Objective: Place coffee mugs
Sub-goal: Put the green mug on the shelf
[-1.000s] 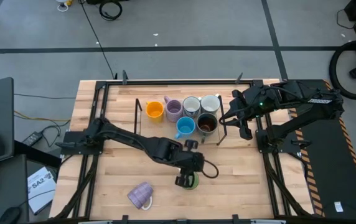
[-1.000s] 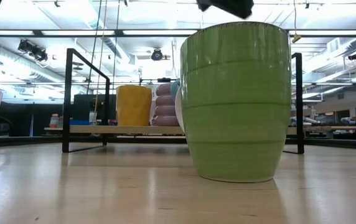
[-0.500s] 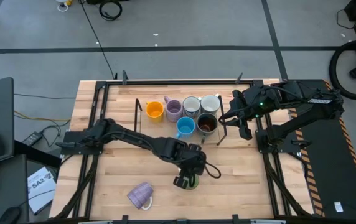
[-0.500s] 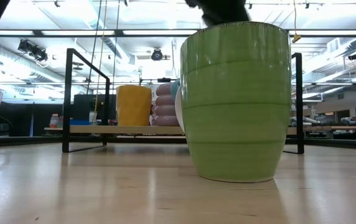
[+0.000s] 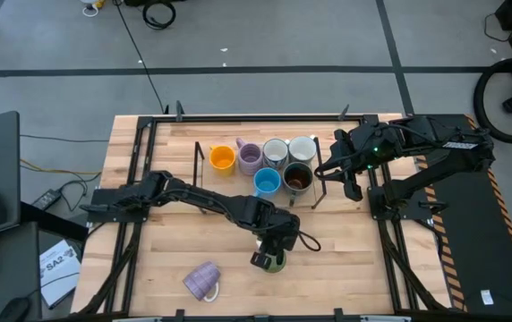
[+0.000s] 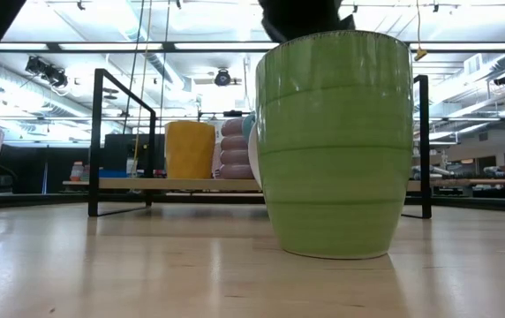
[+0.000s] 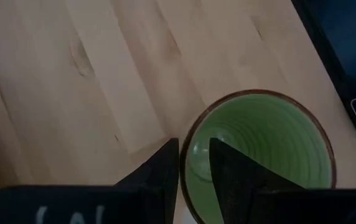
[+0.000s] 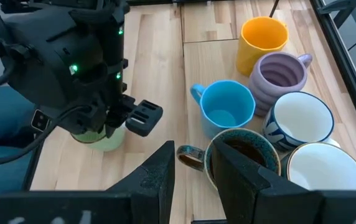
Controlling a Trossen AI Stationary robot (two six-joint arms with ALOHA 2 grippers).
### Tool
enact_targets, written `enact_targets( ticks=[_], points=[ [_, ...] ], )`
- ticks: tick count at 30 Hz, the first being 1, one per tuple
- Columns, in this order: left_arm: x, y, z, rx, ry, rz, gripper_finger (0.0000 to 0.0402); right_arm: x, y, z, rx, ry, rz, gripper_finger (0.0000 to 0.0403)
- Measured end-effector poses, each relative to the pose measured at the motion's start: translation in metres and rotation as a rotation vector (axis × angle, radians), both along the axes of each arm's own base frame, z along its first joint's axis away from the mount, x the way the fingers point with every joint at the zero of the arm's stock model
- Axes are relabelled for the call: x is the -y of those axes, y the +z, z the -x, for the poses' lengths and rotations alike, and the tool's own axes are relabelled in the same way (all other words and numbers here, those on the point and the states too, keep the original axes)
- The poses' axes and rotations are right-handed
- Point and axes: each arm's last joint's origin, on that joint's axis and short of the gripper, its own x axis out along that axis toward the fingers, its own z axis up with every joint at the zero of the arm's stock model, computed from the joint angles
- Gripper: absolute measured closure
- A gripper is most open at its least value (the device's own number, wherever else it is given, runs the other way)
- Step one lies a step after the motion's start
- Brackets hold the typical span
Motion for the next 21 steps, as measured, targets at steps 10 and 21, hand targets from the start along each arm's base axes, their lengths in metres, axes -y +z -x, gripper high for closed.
enact_targets(
  ticks=[10,21],
  points=[
    [-0.0067,-0.002,-0.0001,-0.018,0.005,-0.017,0.032,-0.0001,0.0,0.0,0.0,0.001,0.0,0.029],
    [-0.0086,-0.0053,0.0062,-0.092,0.121,-0.074,0.0374,-0.0001,-0.0001,0.0,0.0,0.0,0.001,0.029]
  ],
)
